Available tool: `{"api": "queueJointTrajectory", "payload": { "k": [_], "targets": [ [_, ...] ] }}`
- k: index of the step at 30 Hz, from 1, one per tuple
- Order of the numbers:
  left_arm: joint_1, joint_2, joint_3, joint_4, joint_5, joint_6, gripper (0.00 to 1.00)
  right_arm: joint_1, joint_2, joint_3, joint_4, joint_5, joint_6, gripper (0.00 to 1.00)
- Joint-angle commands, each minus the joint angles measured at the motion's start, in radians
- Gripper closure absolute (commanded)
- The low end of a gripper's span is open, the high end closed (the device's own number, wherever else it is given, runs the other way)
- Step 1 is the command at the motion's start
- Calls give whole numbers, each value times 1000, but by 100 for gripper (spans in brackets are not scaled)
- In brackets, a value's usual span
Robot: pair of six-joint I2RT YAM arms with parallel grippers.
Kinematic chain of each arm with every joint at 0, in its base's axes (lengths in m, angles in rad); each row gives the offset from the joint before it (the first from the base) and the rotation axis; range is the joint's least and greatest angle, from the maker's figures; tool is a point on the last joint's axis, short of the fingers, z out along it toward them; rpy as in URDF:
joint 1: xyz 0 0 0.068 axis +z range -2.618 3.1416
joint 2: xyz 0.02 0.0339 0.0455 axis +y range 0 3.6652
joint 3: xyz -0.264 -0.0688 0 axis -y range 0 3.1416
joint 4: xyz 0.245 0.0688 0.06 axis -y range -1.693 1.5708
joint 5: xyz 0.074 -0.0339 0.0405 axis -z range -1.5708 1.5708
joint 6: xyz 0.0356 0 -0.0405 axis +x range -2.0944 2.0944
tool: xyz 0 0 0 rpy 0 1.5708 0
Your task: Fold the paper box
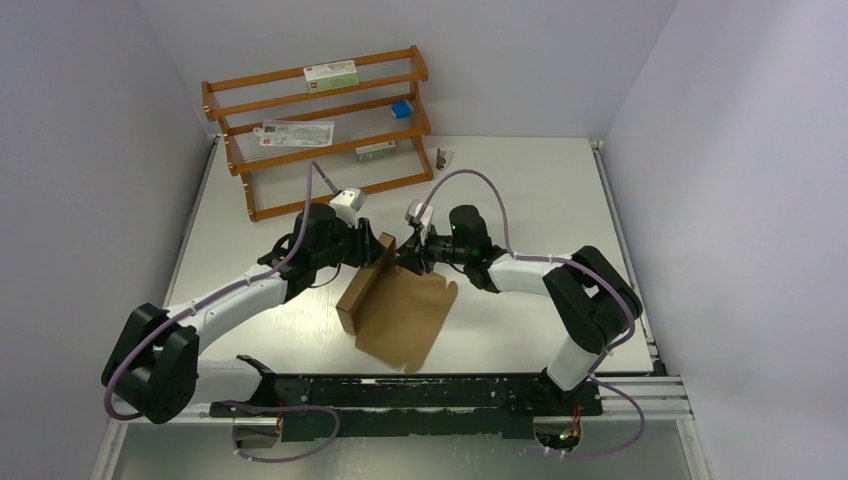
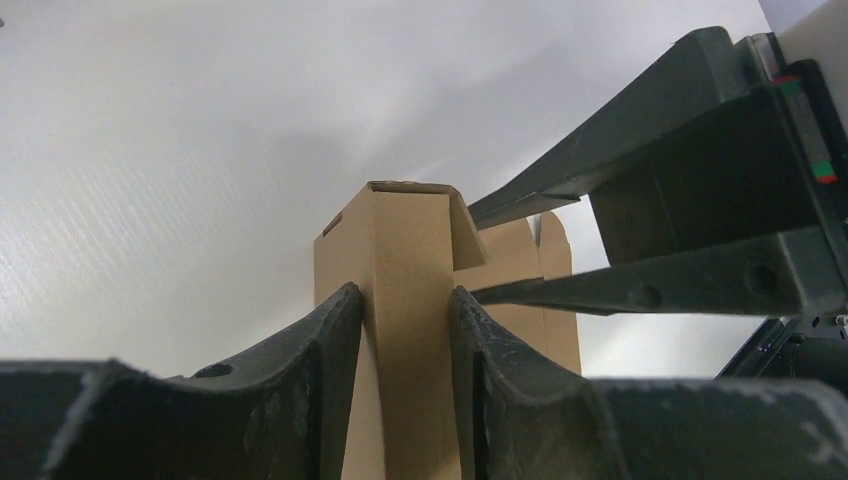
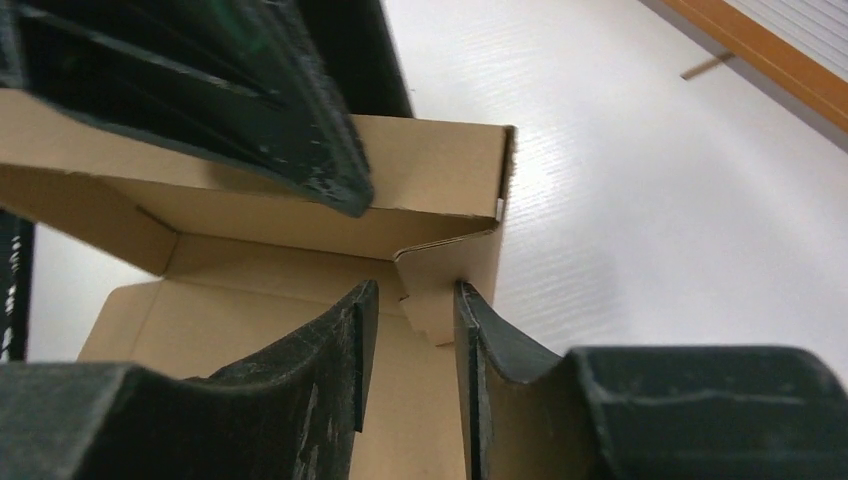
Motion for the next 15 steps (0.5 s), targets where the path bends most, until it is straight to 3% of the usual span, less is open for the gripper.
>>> {"api": "queueJointTrajectory", "payload": {
  "k": [1,8,15],
  "targets": [
    [11,35,29,-54,38,37,60,-10,-6,65,-105,-188,-89,61],
    [25,46,49,-61,75,60,60,-33,27,108,-158,-226,-147,59],
    [33,55,59,-79,115,78,60,-42,60,143,-214,-146,-284,72]
  ]
}}
